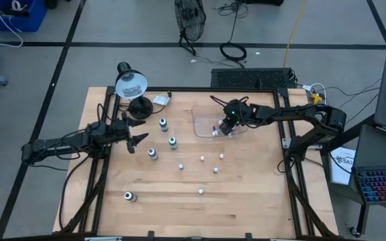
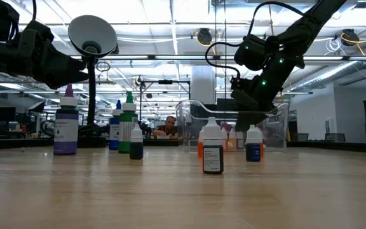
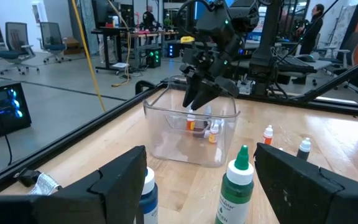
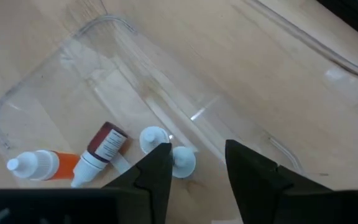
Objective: Pick & Place food coloring
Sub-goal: Put the purple food coloring into the transparent bin, then put the orange food coloring into the transparent bin
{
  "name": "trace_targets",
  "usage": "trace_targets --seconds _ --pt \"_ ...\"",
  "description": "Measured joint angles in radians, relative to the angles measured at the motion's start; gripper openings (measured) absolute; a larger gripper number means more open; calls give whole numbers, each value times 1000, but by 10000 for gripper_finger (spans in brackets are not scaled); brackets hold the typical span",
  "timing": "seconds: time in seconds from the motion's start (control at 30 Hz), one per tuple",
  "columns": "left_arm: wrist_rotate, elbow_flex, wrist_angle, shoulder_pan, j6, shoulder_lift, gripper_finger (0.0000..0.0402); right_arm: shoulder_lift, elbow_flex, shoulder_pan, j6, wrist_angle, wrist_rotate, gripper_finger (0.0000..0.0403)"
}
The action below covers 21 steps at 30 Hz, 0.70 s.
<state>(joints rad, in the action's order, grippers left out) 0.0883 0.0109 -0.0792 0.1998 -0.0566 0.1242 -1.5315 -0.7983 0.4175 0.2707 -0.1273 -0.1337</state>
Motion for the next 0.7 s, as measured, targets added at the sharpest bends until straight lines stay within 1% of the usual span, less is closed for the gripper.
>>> trace_targets --seconds 0.2,0.37,0.43,0.57,0.63,0.7 --pt "0 0 0 0 0 0 296 49 -3 -1 6 7 32 130" --pt "0 0 0 0 0 0 296 143 -8 -15 15 45 48 129" --pt "0 0 0 0 0 0 296 191 -8 -38 12 41 69 129" --pt "0 0 0 0 0 0 296 287 -9 -104 5 42 72 125" --pt "0 0 0 0 0 0 296 329 -9 -153 4 39 80 122" --pt "0 0 0 0 0 0 296 356 -10 -215 6 36 112 119"
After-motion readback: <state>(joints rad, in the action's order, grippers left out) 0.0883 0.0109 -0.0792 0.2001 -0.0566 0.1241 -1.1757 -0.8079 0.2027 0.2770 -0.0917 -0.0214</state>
